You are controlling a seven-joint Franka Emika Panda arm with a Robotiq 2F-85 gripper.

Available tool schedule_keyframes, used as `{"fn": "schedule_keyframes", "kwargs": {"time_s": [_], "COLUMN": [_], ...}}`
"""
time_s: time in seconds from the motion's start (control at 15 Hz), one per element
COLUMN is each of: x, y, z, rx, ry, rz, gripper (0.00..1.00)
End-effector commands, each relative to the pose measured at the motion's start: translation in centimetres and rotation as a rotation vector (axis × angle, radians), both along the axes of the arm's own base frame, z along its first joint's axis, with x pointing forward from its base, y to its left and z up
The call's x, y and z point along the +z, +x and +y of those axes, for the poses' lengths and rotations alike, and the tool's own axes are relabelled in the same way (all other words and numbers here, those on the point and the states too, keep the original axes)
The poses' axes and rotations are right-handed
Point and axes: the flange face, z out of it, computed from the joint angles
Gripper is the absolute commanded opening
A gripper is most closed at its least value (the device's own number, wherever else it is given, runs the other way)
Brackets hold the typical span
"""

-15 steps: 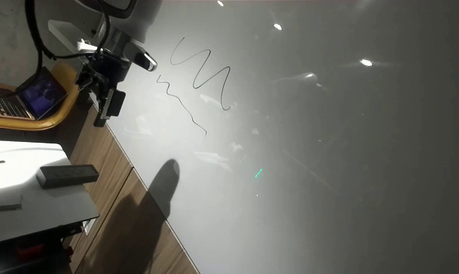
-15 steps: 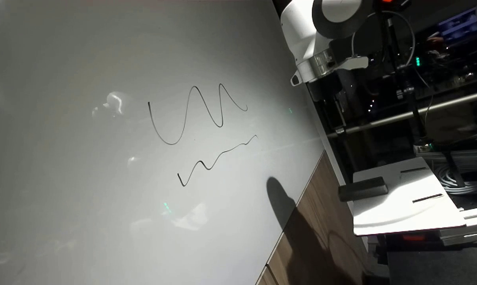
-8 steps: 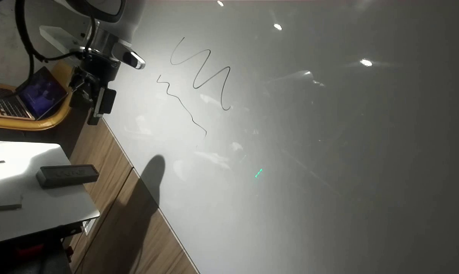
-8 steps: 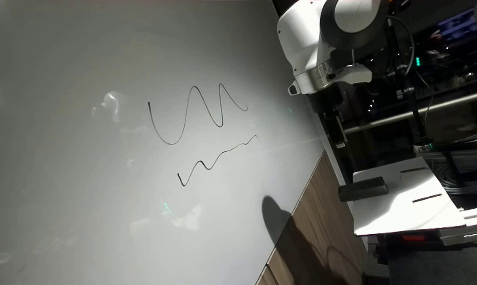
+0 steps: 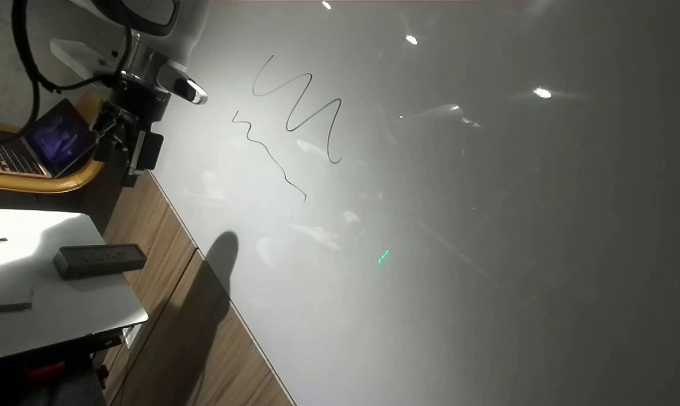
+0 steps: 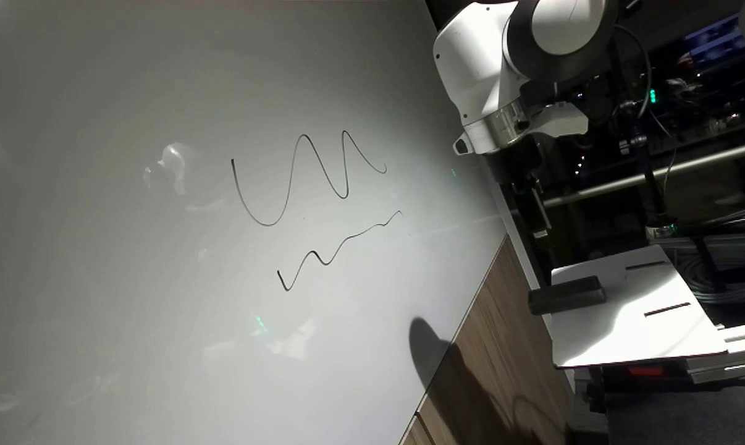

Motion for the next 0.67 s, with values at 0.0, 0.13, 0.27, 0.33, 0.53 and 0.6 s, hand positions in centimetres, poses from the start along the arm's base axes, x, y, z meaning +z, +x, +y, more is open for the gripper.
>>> {"fn": "schedule_keyframes", "kwargs": {"time_s": [0.0, 0.13, 0.27, 0.33, 0.53, 0.6], "x": [-1.5, -2.3, -3.1, -3.5, -5.2, -5.9], "y": [0.4, 0.6, 0.9, 1.0, 1.4, 1.5], "z": [-1.6, -3.1, -4.1, -4.4, -4.3, -4.2], "rx": [-0.029, -0.050, -0.068, -0.075, -0.070, -0.064], "ry": [-0.029, -0.033, -0.021, -0.012, 0.008, 0.011], "rz": [0.021, 0.036, 0.048, 0.052, 0.050, 0.049], "gripper": [1.00, 1.00, 1.00, 1.00, 1.00, 1.00]}}
